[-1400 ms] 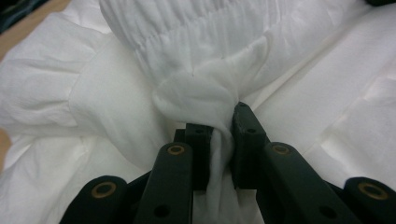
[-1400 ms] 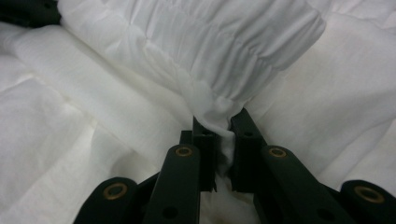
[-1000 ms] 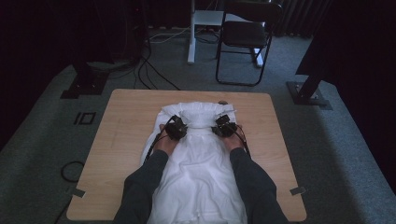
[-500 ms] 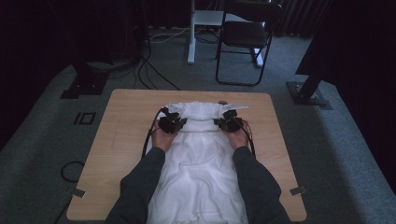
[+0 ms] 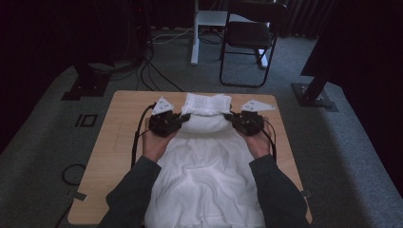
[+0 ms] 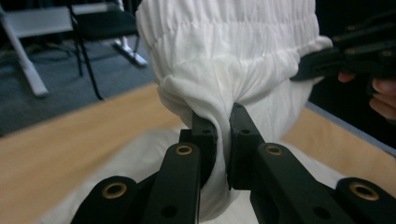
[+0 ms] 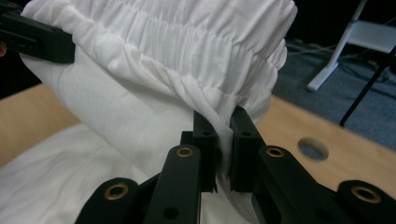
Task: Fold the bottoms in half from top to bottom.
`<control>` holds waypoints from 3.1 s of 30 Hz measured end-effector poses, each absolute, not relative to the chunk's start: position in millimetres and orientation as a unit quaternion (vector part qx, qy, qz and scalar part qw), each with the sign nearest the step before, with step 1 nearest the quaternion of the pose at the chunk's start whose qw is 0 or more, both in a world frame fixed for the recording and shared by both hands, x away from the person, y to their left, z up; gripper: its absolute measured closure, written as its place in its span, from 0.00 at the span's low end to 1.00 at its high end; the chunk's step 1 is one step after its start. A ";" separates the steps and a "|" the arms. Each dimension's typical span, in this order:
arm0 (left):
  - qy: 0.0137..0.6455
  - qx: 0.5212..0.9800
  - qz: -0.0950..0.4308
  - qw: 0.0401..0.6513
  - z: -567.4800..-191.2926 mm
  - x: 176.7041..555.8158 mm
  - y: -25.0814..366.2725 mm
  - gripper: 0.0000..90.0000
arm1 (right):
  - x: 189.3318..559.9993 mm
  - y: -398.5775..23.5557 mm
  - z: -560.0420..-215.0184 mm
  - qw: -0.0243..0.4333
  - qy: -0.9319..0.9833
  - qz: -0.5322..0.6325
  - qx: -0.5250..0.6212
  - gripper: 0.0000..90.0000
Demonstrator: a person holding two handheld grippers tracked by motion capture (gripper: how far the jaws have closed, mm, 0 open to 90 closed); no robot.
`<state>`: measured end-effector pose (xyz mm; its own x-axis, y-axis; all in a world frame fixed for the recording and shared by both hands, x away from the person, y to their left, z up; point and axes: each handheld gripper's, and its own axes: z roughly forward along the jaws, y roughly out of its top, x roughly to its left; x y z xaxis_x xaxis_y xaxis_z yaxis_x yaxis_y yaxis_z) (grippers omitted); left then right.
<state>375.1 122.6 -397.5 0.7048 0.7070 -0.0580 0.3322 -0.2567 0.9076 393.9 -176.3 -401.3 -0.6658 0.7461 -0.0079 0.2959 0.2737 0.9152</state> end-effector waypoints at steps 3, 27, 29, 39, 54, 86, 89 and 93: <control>0.339 0.778 0.166 0.503 -418.5 361.0 124.3 0.94 | 378.3 -178.9 -417.7 0.209 0.778 0.488 0.336 0.93; 0.342 0.864 0.128 0.348 -543.9 349.6 112.7 0.91 | 343.3 -166.6 -550.1 0.089 0.846 0.371 0.372 0.93; 0.344 0.866 0.133 0.338 -541.8 361.4 114.4 0.91 | 347.7 -163.4 -551.3 0.085 0.843 0.376 0.375 0.92; 0.368 0.859 0.159 0.318 -537.6 410.5 112.0 0.91 | 394.0 -153.8 -553.5 0.096 0.829 0.387 0.393 0.92; 0.404 0.832 0.183 0.333 -540.1 438.7 105.5 0.91 | 453.0 -147.7 -545.8 0.111 0.818 0.358 0.436 0.92; 0.329 0.827 0.133 0.435 -507.8 320.6 120.3 0.91 | 329.5 -184.2 -511.4 0.159 0.820 0.436 0.333 0.92; 0.350 0.840 0.102 0.403 -542.1 322.9 118.4 0.86 | 327.7 -182.0 -531.8 0.141 0.830 0.416 0.343 0.91; 0.370 0.834 0.072 0.404 -548.3 324.7 123.3 0.72 | 328.8 -180.3 -540.8 0.136 0.839 0.394 0.351 0.75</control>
